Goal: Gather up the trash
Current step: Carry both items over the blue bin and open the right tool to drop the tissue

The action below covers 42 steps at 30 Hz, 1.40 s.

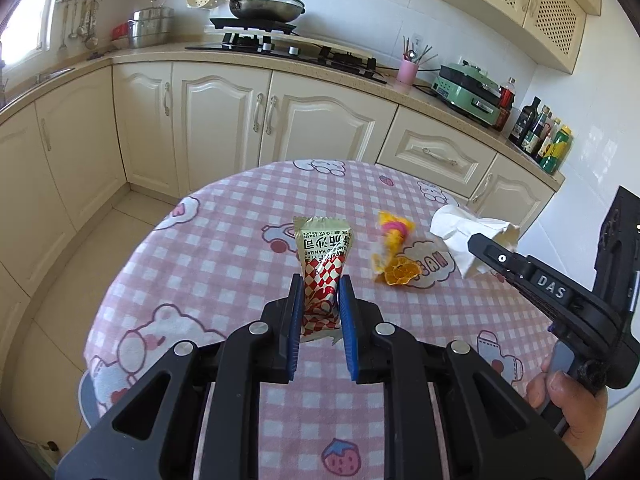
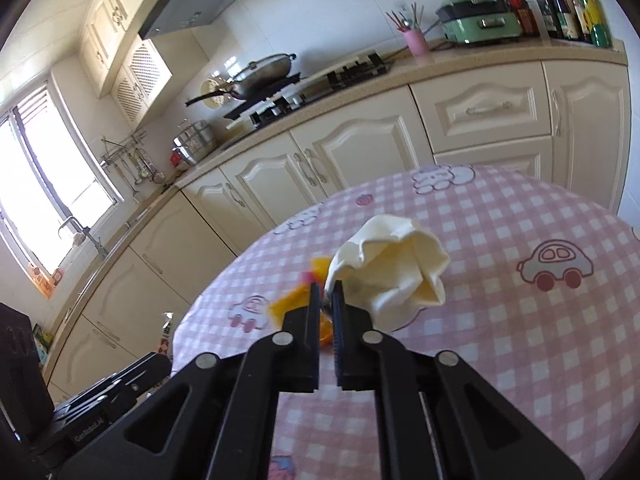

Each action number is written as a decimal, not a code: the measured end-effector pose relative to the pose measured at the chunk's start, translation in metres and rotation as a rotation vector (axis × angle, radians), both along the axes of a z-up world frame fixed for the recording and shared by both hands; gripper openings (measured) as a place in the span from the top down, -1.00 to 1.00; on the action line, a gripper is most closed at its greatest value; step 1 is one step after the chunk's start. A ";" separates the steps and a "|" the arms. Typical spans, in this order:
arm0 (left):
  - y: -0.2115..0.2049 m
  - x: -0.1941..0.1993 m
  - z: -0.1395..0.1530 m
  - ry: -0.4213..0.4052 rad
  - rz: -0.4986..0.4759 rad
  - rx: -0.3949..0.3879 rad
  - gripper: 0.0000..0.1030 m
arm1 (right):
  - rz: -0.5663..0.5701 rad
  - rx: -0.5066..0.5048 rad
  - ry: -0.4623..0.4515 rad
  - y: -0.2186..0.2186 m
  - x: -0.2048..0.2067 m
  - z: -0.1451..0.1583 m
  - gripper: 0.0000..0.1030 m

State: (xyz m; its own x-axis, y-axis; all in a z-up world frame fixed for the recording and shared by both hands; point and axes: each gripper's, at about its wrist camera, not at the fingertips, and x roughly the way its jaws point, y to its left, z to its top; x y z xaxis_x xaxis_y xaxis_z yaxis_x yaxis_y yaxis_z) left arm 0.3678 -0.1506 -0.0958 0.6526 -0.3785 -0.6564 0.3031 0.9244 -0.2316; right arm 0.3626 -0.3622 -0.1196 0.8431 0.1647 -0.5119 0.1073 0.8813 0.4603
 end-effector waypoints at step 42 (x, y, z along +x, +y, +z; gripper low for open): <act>0.371 -0.050 -0.095 0.184 0.628 -0.076 0.68 | 0.767 -0.102 0.227 0.491 0.033 -0.074 0.89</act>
